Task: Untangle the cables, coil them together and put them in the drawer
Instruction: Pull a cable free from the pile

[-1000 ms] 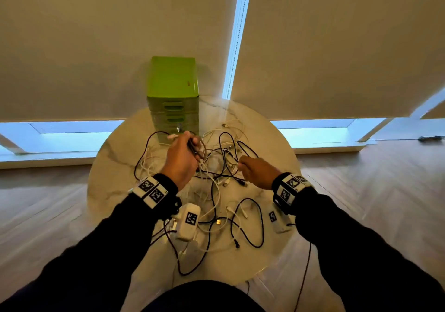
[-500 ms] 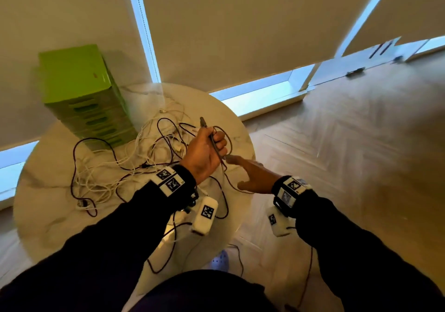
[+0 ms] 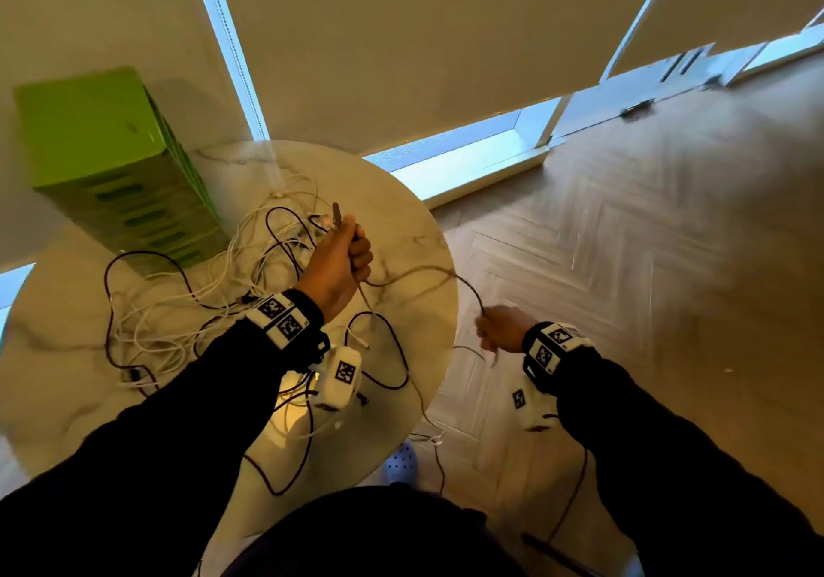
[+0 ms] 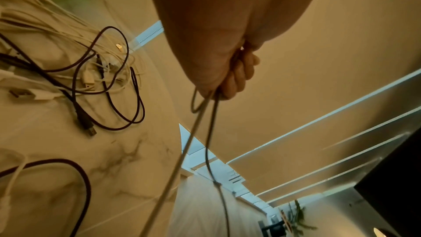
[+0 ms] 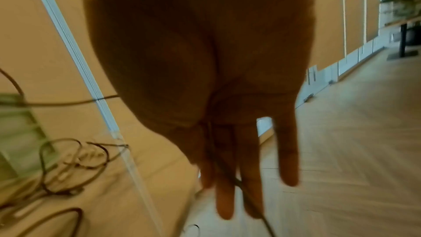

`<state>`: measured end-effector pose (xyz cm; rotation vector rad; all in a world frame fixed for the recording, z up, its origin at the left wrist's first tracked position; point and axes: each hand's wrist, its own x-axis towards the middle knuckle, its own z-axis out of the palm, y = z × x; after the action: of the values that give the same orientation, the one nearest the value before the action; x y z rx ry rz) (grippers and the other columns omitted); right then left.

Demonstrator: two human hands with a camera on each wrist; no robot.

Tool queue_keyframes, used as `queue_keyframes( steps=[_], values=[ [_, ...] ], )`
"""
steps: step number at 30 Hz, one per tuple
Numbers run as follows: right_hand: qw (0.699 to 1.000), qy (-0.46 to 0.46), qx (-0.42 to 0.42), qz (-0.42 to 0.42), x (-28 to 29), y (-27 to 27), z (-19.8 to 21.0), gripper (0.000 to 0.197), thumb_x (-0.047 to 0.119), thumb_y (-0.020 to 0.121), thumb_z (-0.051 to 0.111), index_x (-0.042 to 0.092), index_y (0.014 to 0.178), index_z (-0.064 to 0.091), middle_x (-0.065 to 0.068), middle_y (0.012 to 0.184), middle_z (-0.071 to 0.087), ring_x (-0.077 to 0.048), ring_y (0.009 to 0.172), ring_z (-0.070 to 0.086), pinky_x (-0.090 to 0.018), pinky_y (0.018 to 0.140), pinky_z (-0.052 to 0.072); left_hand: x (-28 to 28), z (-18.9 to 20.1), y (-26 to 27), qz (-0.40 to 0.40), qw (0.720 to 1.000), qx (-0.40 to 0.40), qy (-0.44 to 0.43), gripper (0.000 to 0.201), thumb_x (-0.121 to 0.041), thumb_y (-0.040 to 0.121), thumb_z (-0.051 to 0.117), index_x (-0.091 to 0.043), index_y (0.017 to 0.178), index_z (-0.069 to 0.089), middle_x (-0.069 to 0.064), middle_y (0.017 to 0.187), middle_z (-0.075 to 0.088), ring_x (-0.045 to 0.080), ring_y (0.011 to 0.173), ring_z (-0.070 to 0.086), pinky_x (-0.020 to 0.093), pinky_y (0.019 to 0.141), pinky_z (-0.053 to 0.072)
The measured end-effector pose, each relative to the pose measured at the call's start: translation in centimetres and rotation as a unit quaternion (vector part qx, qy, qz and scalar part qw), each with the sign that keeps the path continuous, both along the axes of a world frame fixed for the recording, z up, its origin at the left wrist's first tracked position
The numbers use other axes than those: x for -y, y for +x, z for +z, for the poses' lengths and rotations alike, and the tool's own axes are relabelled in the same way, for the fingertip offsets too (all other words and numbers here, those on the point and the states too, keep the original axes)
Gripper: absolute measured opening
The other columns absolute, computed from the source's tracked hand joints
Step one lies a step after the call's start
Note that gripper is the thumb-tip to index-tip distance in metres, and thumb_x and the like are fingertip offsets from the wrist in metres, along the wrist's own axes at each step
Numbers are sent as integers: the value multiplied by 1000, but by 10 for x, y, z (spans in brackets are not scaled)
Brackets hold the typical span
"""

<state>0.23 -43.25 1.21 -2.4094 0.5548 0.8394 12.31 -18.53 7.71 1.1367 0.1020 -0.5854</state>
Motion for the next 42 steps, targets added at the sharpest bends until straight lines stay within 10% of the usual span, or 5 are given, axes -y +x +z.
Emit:
queue_keyframes(
  steps=[6, 16, 25, 31, 42],
  values=[
    [991, -58, -23, 116, -17, 12, 9, 120, 30, 78, 80, 27, 158, -9, -9, 166, 4, -32, 151, 16, -50, 120, 27, -12, 6, -3, -29, 997, -7, -64, 38, -35, 110, 33, -16, 83, 51, -4, 62, 43, 11, 56, 42, 22, 52, 32],
    [928, 266, 233, 117, -109, 50, 66, 15, 13, 97, 60, 4, 107, 51, 8, 85, 47, 9, 70, 50, -12, 69, 40, -32, 7, 2, 31, 996, 46, 70, 43, -38, 110, 31, -12, 86, 56, 0, 69, 60, 14, 59, 58, 23, 56, 49],
    [997, -59, 6, 44, -40, 58, 28, 35, 31, 97, 51, 16, 128, 56, -9, 132, 60, -29, 119, 58, -32, 96, 45, -58, 18, 9, 47, 993, 88, 62, 34, -51, 106, 35, -17, 98, 37, -6, 61, 27, 8, 44, 19, 20, 41, 20],
    [948, 264, 26, 175, -126, 64, 60, 69, 12, 95, 61, 21, 155, 27, -4, 159, 33, -14, 145, 31, -25, 107, 32, -64, 30, -2, 19, 997, 71, 19, 32, -22, 105, 52, -24, 77, 36, -5, 62, 24, 11, 51, 18, 25, 49, 16],
    [946, 261, 150, 118, -147, 101, 74, 28, 15, 93, 65, 4, 67, 67, -4, 63, 47, -15, 61, 48, -35, 64, 50, -110, 32, -6, -1, 998, 46, -43, 29, -18, 89, 54, -21, 61, 47, -2, 60, 37, 19, 71, 59, 37, 84, 53]
  ],
)
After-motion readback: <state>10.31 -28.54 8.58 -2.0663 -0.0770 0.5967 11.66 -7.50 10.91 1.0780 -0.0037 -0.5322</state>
